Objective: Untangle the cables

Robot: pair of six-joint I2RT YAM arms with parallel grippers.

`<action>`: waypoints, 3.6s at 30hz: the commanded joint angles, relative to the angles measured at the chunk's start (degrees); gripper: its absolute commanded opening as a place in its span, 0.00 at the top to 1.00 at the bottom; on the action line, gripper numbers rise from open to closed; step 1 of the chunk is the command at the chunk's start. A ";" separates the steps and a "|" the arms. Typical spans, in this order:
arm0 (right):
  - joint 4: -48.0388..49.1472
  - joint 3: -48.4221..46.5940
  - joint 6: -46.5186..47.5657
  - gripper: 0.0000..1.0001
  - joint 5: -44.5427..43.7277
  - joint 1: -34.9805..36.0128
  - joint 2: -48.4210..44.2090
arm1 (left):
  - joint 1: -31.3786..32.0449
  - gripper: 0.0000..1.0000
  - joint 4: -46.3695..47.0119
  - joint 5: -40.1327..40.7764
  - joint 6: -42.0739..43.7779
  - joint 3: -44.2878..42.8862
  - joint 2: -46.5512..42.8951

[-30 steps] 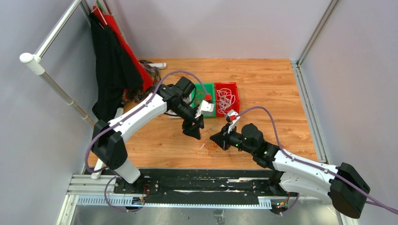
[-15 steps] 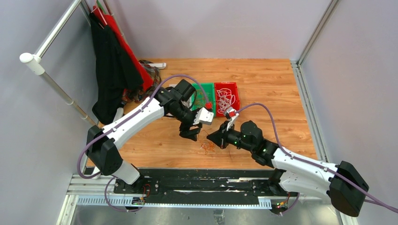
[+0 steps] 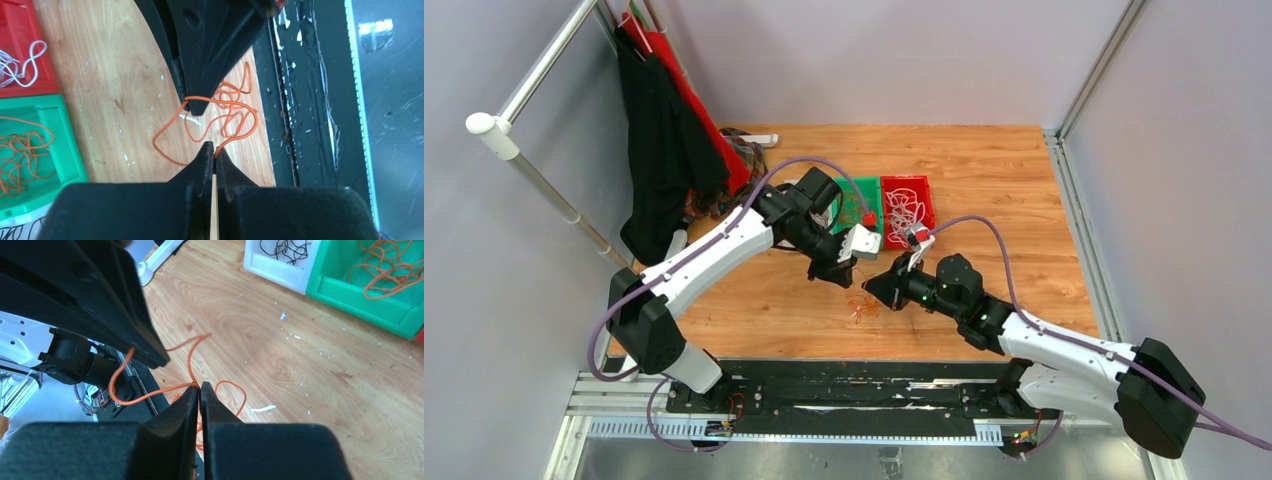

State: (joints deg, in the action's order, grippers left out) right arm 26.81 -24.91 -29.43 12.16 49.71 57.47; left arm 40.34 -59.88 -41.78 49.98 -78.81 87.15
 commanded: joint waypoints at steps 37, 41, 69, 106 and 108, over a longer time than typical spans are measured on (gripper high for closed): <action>13.73 -4.47 6.29 0.65 -23.67 6.62 10.86 | -0.08 0.99 -2.29 -9.86 -34.91 -17.43 -3.65; 15.60 -4.07 5.35 0.68 -23.61 6.62 14.40 | -0.16 0.99 -2.85 -11.24 -36.67 -21.11 -4.16; 15.16 11.26 -0.98 0.68 -28.13 6.54 11.19 | -3.58 1.00 -4.77 0.53 -32.12 -41.61 -2.16; -28.45 0.11 6.93 0.26 -52.02 5.96 -18.97 | -11.01 0.68 29.08 30.25 -27.84 -20.73 23.99; -28.85 -0.53 7.30 0.26 -53.32 5.56 -18.91 | -11.07 0.44 28.37 29.36 -28.29 -19.07 22.07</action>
State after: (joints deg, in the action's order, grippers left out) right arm -0.27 -22.81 -23.57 -36.23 55.70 39.18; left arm 30.04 -33.91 -12.58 23.53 -99.66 112.07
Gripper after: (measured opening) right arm 0.739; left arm 0.375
